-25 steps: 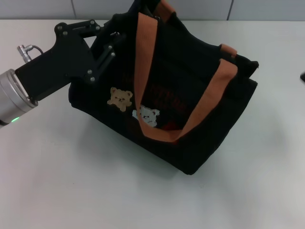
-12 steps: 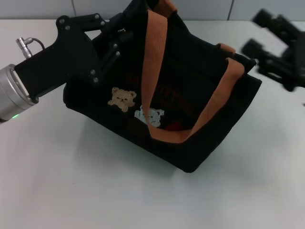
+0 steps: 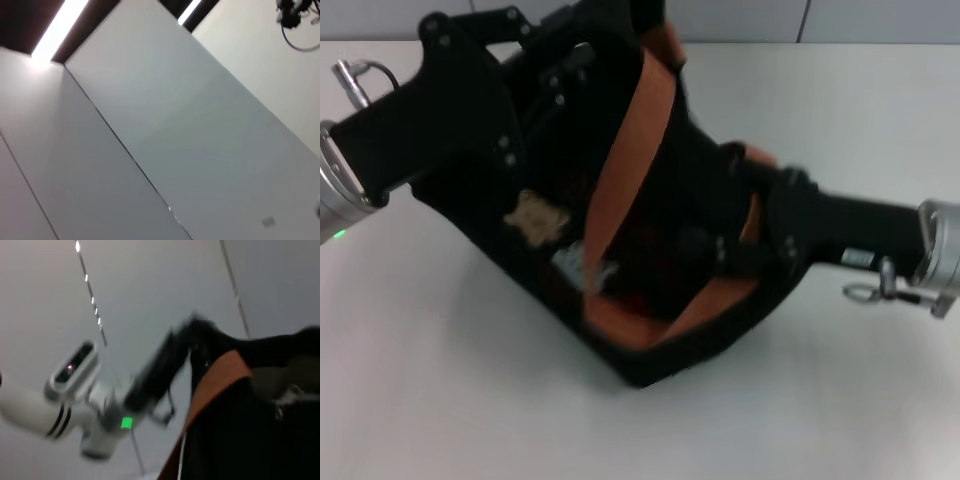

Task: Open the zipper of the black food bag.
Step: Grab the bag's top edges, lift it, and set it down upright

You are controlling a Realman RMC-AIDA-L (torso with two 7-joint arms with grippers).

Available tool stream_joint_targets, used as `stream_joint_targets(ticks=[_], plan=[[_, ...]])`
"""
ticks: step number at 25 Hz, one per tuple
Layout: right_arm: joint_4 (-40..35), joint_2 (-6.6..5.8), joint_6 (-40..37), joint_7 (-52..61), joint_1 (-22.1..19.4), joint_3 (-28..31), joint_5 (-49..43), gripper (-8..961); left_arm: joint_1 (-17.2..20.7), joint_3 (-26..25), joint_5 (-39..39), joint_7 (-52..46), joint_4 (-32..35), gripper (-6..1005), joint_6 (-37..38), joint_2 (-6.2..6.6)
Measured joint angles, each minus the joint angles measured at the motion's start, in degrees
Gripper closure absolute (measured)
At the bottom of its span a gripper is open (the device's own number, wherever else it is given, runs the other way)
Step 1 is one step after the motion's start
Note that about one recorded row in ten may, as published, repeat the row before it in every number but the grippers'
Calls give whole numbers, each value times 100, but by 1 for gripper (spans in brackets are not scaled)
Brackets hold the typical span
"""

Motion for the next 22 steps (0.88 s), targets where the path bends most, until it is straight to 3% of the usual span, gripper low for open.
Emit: stream_joint_targets(ticks=[5, 13, 20, 22], plan=[[17, 34, 607, 144, -51, -613, -196, 122, -65, 169, -147, 117, 31, 835, 323, -19], [-2, 56, 581, 144, -52, -684, -112, 122, 49, 356, -344, 238, -62, 927, 491, -28], [-255, 7, -281, -459, -663, -570, 738, 122, 697, 344, -1325, 107, -334, 1000, 518, 22], [-356, 6, -352, -533, -829, -400, 816, 122, 1071, 328, -1647, -379, -385, 991, 282, 52]])
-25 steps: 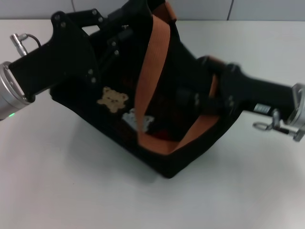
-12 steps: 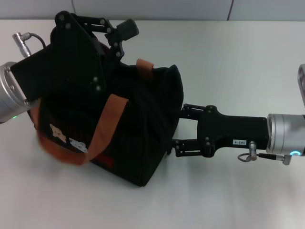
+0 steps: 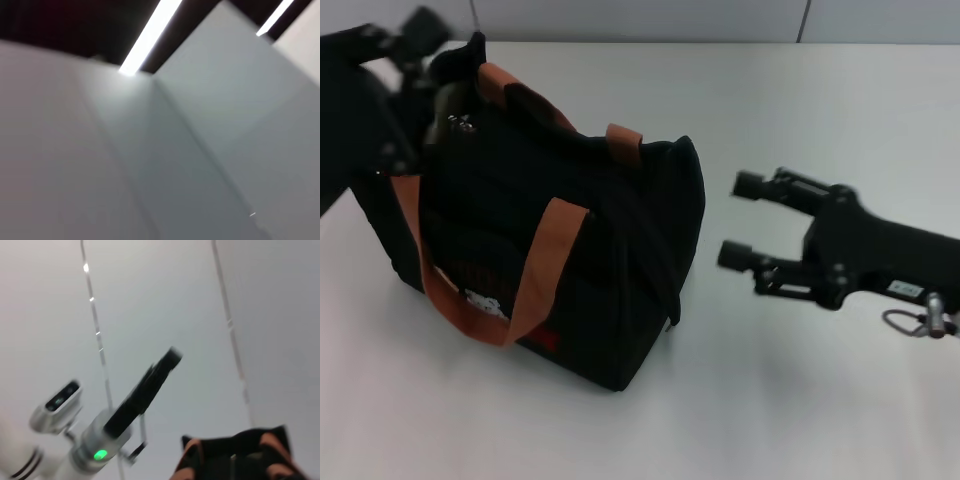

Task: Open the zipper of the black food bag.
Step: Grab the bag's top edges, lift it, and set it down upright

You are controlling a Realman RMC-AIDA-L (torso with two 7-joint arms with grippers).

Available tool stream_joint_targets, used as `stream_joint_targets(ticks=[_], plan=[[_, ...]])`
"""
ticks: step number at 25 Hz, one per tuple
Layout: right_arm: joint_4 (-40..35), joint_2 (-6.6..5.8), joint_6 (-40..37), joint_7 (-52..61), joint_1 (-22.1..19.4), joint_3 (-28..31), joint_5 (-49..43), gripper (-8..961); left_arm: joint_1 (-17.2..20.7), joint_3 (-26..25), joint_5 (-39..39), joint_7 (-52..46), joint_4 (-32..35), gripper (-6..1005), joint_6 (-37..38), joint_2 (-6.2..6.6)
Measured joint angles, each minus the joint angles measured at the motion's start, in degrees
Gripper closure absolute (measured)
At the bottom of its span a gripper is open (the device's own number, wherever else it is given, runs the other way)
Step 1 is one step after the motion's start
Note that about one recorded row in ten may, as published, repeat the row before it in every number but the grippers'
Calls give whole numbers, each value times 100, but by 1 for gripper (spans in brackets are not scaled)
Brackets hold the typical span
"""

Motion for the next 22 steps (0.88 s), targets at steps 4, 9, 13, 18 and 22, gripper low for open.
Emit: stream_joint_targets(ticks=[4, 9, 13, 18, 22], plan=[[-58, -27, -164, -34, -177, 458, -35, 122, 504, -4, -131, -723, 13, 954, -474, 109], [-87, -66, -288, -40, -287, 651, -39, 122, 1095, 2, -103, -1230, 62, 908, -1052, 263], [-89, -73, -296, -39, -306, 676, -52, 122, 1301, 12, -37, -1425, 67, 872, -1392, 390], [-85, -77, -298, -40, -316, 666, -126, 122, 1466, 77, 148, -1610, 68, 778, -1633, 584], [-90, -62, -301, -39, -342, 642, -128, 122, 1360, 77, 620, -1631, 69, 646, -1687, 638]])
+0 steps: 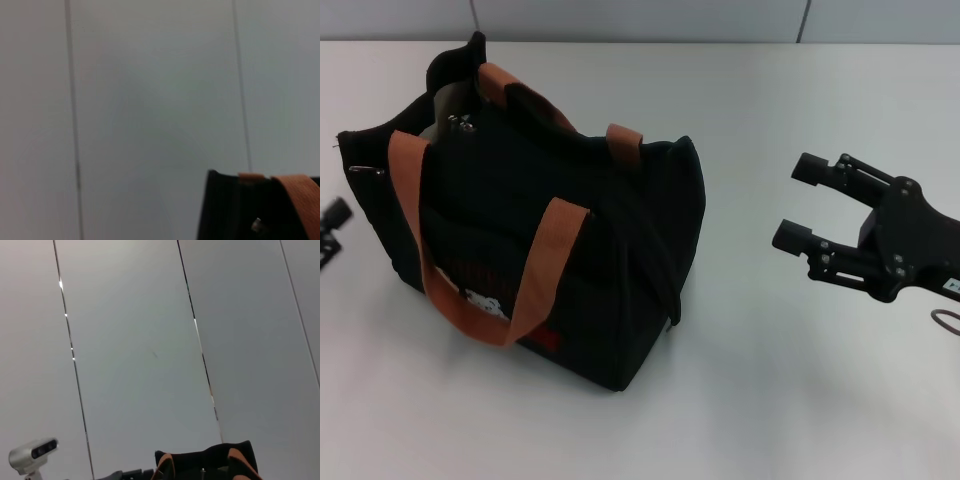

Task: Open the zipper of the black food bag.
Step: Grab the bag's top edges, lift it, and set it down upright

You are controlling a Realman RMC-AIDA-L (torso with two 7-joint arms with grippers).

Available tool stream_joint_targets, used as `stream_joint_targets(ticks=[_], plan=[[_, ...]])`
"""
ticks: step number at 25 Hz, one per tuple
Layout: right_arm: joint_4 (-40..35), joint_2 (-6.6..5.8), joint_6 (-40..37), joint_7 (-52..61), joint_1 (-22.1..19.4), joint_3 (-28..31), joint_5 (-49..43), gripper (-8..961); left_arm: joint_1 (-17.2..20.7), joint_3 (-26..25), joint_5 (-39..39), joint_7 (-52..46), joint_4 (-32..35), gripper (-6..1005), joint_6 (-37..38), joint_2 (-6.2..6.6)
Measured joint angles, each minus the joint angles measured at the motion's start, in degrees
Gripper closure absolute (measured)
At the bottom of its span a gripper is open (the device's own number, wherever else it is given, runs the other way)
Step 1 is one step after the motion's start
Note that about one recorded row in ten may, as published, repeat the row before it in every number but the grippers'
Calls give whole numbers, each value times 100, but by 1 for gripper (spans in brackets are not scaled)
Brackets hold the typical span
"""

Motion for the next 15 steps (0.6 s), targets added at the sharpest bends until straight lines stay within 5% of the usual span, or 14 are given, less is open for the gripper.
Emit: stream_joint_targets(ticks=[7, 15], plan=[[-5, 0, -1, -1, -9, -18, 0, 122, -542, 3, 642, -85, 9, 325, -398, -97], [-6, -8, 4, -3, -11, -5, 0, 121, -631, -65, 664, 339, 195, 346, -652, -394]])
